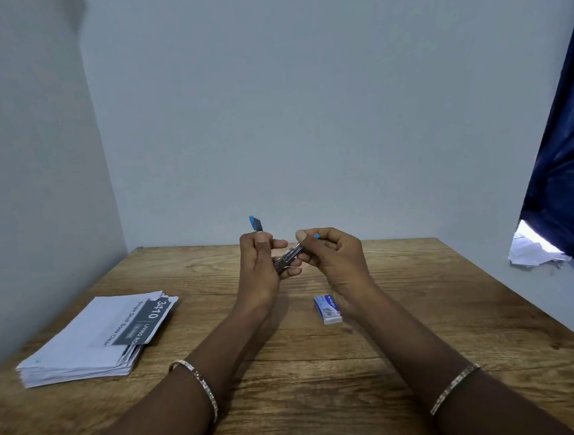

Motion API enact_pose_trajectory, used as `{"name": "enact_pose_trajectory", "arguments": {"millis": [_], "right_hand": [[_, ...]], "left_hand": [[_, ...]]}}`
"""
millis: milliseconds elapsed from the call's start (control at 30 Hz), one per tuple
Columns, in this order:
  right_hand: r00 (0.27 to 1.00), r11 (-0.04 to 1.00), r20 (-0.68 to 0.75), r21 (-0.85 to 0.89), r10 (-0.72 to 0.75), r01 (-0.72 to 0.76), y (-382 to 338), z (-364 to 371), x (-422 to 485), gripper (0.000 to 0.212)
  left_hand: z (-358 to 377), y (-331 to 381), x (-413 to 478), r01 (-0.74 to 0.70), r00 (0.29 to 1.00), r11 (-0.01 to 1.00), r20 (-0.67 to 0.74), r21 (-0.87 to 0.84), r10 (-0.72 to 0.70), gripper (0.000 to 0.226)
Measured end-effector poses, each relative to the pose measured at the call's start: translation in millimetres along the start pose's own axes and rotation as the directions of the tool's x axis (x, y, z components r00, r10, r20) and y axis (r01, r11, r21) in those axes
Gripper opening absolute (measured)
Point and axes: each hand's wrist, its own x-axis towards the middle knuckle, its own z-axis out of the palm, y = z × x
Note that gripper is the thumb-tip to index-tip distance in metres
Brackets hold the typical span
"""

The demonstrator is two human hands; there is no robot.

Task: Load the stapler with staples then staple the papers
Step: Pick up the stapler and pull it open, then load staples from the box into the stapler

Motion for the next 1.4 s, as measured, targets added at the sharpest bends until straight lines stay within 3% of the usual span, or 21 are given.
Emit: {"name": "enact_pose_trajectory", "arguments": {"millis": [200,300,433,633,767,867,1000,1100,1167,1267,1400], "right_hand": [[0.997,0.988,-0.046,0.142,0.065,-0.058,0.3,-9.1,5.7,0.021],[0.995,0.986,-0.089,0.163,0.05,-0.035,-4.2,-14.2,9.6,0.02],[0.994,0.986,-0.101,0.166,0.027,-0.01,-8.0,-17.7,11.9,0.024],[0.998,0.994,-0.059,0.11,0.005,0.002,-10.7,-21.4,11.0,0.023],[0.998,0.991,0.049,0.124,0.035,-0.041,-13.8,-17.8,8.7,0.019],[0.994,0.994,0.104,0.099,0.045,-0.056,-13.6,-14.2,6.2,0.016],[0.987,0.996,0.152,0.057,0.06,-0.07,-10.1,-6.8,-1.4,0.015],[0.997,0.975,0.055,-0.209,-0.061,0.071,-8.8,-1.8,-4.2,0.009],[0.974,0.881,-0.014,-0.429,-0.226,0.198,-8.1,0.1,-6.9,0.009],[0.871,0.633,-0.045,-0.706,-0.49,0.32,-4.9,1.0,-11.5,0.02],[0.76,0.386,0.061,-0.834,-0.646,0.395,-0.4,-1.1,-13.5,0.028]], "left_hand": [[0.2,10.2,-1.5,0.193,0.981,0.953,0.032,-0.233,-0.19,0.047],[-6.3,15.3,2.5,0.352,0.936,0.848,0.122,-0.396,-0.331,0.058],[-15.6,19.7,4.0,0.562,0.827,0.665,0.341,-0.492,-0.447,0.045],[-21.7,27.2,7.3,0.781,0.616,0.479,0.616,-0.4,-0.49,0.062],[-21.6,24.8,6.8,0.814,0.549,0.518,0.641,-0.263,-0.537,0.05],[-21.5,21.8,7.1,0.762,0.575,0.631,0.601,-0.146,-0.555,0.05],[-17.0,17.9,6.1,0.707,0.612,0.694,0.609,-0.135,-0.505,0.045],[-14.8,15.1,5.7,0.692,0.644,0.704,0.58,-0.163,-0.499,0.039],[-15.0,14.5,6.2,0.676,0.677,0.712,0.543,-0.191,-0.496,0.037],[-16.0,13.7,6.7,0.648,0.721,0.73,0.486,-0.218,-0.494,0.035],[-14.3,11.0,5.1,0.617,0.76,0.759,0.412,-0.211,-0.503,0.035]]}}
